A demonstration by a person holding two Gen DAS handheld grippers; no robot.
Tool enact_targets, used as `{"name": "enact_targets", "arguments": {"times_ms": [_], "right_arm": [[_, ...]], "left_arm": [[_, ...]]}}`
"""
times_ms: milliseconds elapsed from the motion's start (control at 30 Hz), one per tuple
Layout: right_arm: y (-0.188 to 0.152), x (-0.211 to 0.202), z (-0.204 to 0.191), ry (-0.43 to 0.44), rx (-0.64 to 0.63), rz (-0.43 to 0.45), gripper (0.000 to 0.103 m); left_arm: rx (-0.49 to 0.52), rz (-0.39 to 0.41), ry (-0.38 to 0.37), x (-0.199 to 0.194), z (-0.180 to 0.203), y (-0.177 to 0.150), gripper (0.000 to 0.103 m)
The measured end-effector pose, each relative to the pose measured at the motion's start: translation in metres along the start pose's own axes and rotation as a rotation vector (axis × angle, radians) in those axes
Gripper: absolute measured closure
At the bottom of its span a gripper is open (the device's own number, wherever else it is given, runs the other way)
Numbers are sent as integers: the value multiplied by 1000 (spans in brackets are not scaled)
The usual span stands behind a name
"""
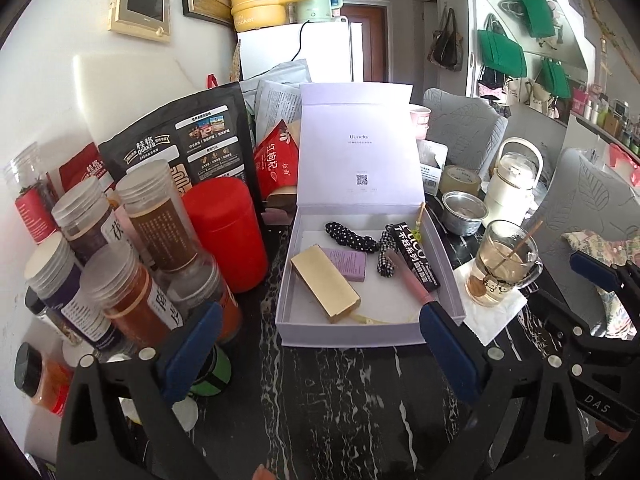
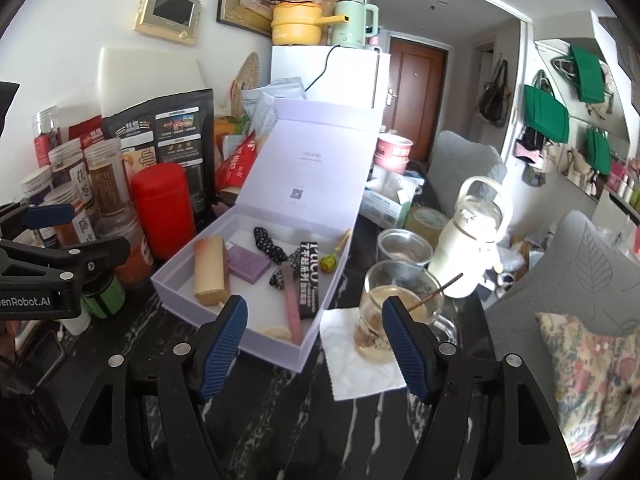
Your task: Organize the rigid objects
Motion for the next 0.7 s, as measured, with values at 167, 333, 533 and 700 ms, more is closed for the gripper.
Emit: {"name": "enact_targets", "arguments": {"times_ms": [167, 333, 533, 700], "right_arm": [[-11, -16, -1, -12, 10, -2, 25], [-24, -27, -4, -17, 19, -4, 23], [-39, -37, -7, -21, 41, -26, 22], [-49, -42, -9, -42, 45, -41, 22]], "left_arm": [[-2, 3, -10, -10, 2, -15, 2], [0, -5, -19, -17, 8, -31, 2], [-3, -13, -26, -23, 11, -45, 2], [-9, -9, -47, -27, 15, -55, 2]]}}
Point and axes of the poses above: each gripper's, at about its wrist camera, not at the fingertips, and x roughly the way its jaws point, z to its right, y to its top, the point moved 8 cm from there along x, roughly the way its jaws point, and after that the axes turned 6 degrees about -y, right-handed, at the moved point
